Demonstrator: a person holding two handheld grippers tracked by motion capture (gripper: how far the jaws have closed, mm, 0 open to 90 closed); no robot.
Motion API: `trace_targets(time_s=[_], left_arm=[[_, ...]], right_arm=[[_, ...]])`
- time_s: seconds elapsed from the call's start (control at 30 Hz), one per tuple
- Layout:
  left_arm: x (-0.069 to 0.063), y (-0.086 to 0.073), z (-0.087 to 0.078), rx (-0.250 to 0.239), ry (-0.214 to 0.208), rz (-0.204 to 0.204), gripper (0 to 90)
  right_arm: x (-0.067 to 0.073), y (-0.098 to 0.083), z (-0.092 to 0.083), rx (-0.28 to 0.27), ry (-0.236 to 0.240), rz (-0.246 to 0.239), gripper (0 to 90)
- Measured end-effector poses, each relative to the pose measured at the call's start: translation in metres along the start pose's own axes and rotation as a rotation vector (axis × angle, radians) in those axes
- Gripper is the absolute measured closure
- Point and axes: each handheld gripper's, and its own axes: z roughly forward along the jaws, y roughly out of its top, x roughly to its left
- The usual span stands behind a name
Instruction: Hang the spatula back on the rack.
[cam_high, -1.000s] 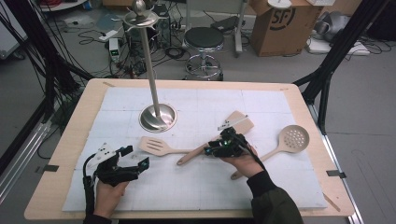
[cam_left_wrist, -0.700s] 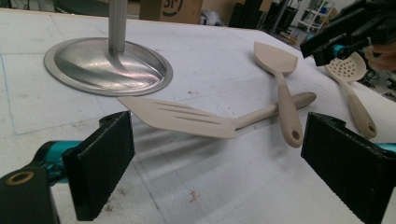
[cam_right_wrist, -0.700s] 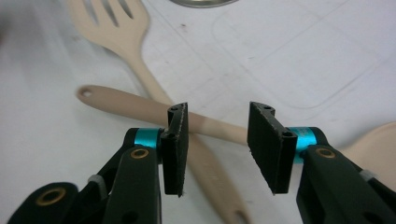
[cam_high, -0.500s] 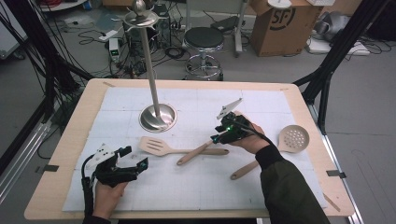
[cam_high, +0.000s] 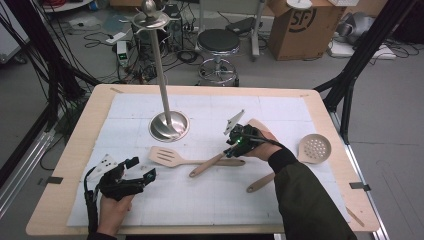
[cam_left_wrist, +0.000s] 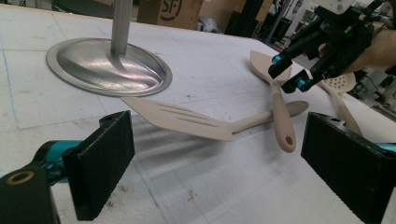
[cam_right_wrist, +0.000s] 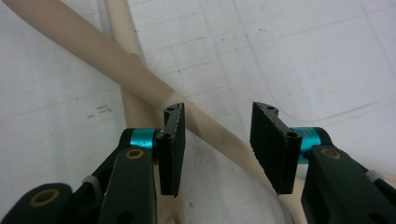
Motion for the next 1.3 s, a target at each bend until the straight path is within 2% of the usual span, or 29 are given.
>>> trace_targets(time_s=[0.1,0.13,0.2,0.3,0.37,0.4,0.43,0.5,0.6,0.63,0.73,0.9,1.13,1.3], left_arm=[[0.001,0.000,-0.002,-0.008,-0.003,-0.015,10.2],[0.001,0.000,-0.002,-0.012,-0.003,-0.022,10.1],[0.002,0.000,-0.002,-0.012,-0.003,-0.025,10.1],[0.002,0.000,-0.003,-0.017,-0.005,-0.029,10.2],[0.002,0.000,-0.002,-0.017,-0.009,-0.030,10.2],[0.002,0.000,-0.002,-0.017,-0.010,-0.034,10.2],[0.003,0.000,-0.002,-0.016,-0.010,-0.034,10.2],[0.003,0.000,-0.002,-0.018,-0.009,-0.035,10.2],[0.003,0.000,-0.003,-0.019,-0.009,-0.038,10.2],[0.003,0.000,-0.003,-0.020,-0.009,-0.039,10.2],[0.003,0.000,-0.004,-0.020,-0.011,-0.039,10.3],[0.003,0.000,-0.003,-0.023,-0.012,-0.047,10.2],[0.003,0.000,-0.004,-0.019,-0.010,-0.044,10.3],[0.004,0.000,-0.004,-0.022,-0.007,-0.045,10.4]], right_arm=[[0.003,0.001,0.002,0.007,0.018,-0.015,56.1],[0.003,0.001,0.004,-0.001,0.008,-0.042,56.0],[0.004,0.000,0.004,0.007,0.014,-0.039,56.1],[0.002,-0.001,0.005,-0.005,0.024,-0.064,56.4],[0.003,-0.002,0.005,-0.005,0.013,-0.103,56.6],[0.007,-0.001,0.004,0.029,-0.010,-0.160,56.5],[0.007,-0.001,0.004,0.029,-0.010,-0.160,56.5],[0.011,0.004,0.004,0.091,-0.058,-0.248,57.4],[0.016,0.011,0.007,0.128,-0.063,-0.295,56.5],[0.018,0.012,0.013,0.146,-0.064,-0.314,57.7],[0.019,0.015,0.019,0.159,-0.067,-0.336,58.9],[0.018,0.015,0.020,0.152,-0.059,-0.325,60.2],[0.014,0.017,0.021,0.151,-0.039,-0.362,62.7],[0.014,0.020,0.024,0.152,-0.067,-0.372,66.1]])
